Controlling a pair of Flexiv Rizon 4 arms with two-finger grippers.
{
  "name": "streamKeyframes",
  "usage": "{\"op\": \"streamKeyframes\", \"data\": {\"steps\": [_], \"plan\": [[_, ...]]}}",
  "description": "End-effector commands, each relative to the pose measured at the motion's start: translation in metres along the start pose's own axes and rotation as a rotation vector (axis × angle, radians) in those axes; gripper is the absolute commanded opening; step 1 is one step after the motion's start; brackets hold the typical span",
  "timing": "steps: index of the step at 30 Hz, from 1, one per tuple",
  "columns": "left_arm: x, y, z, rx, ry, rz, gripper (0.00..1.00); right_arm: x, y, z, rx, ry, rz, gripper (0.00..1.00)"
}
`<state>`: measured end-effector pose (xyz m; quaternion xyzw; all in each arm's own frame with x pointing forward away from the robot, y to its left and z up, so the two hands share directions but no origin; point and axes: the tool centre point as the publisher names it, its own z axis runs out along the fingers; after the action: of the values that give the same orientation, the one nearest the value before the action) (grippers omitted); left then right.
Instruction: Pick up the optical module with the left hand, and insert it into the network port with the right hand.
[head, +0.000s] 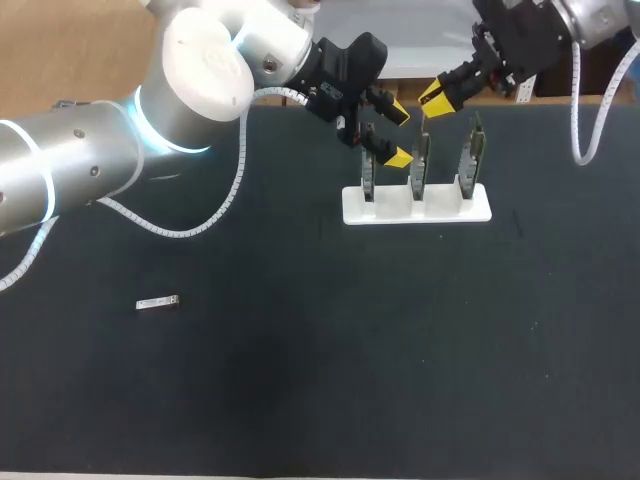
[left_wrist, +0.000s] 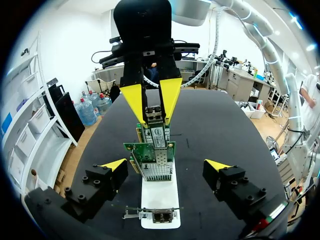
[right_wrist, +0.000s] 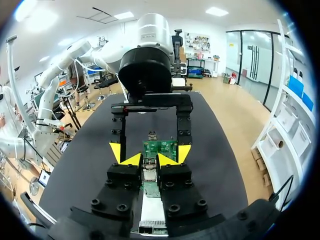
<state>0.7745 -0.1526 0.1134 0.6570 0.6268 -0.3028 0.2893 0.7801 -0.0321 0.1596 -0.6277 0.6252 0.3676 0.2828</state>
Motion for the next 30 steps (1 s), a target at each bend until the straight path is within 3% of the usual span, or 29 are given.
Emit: {"op": "streamKeyframes", "data": {"steps": [1, 15, 19, 20, 22, 30], "plan": [[-0.001, 0.003, 0.001, 0.005, 0.004, 0.000, 1.00, -0.001, -0.002, 0.001, -0.019, 0.001, 0.005, 1.00], [-0.001, 0.003, 0.001, 0.005, 0.004, 0.000, 1.00, -0.018, -0.001, -0.020, -0.034, -0.166, 0.035, 1.00], [-0.001, 0.003, 0.001, 0.005, 0.004, 0.000, 1.00, -0.024, 0.000, -0.023, -0.032, -0.177, 0.017, 1.00], [-0.001, 0.003, 0.001, 0.005, 0.004, 0.000, 1.00, -0.025, 0.000, -0.023, -0.029, -0.177, 0.011, 0.43], [-0.001, 0.003, 0.001, 0.005, 0.004, 0.000, 1.00, -0.027, 0.000, -0.024, -0.029, -0.175, 0.002, 0.00], [-0.001, 0.003, 0.001, 0.005, 0.004, 0.000, 1.00, -0.032, -0.001, -0.021, -0.031, -0.150, -0.020, 0.00]]}}
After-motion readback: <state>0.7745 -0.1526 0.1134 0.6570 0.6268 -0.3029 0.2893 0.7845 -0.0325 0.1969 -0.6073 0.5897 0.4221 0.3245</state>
